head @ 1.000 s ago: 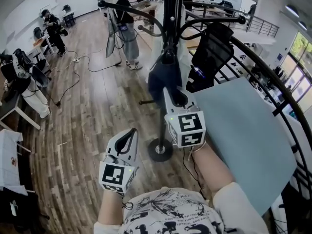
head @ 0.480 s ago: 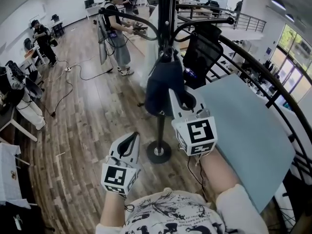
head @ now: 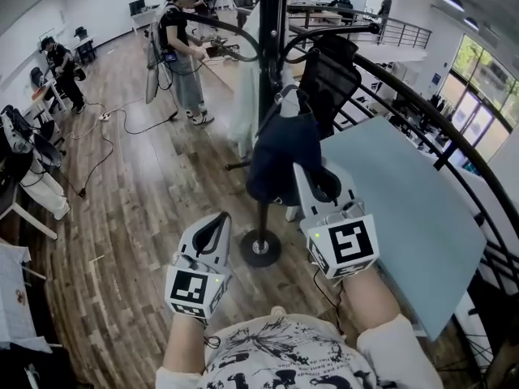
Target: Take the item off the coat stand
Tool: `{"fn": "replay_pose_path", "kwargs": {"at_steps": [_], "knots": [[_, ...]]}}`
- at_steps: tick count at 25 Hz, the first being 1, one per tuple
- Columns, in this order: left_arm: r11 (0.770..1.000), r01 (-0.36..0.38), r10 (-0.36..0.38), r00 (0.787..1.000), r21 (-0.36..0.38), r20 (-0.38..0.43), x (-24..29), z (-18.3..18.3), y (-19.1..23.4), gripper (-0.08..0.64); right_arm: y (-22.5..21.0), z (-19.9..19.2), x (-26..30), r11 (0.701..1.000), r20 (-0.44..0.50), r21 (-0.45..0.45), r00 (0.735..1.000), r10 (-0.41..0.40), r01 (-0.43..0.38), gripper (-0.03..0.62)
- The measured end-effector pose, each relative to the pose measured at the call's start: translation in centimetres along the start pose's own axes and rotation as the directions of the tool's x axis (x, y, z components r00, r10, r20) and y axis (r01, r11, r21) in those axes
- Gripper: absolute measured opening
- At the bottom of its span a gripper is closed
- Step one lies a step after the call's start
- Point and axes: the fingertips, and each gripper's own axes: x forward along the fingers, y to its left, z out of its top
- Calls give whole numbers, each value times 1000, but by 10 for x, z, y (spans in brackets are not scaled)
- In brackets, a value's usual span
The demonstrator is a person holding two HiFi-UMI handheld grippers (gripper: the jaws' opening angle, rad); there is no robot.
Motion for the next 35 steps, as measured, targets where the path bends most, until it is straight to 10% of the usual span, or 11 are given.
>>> {"fn": "replay_pose_path", "kwargs": {"at_steps": [15,35], "knots": [[1000,10,-10,1000,-11,13,-20,8,-5,5,22,-128,-64,992,-225,86,972,-67,88,8],[1000,-6,6,1000,19,7,4,6,-12,5,6,-107,-70,996,-83,64,995,-57,63,8]]}}
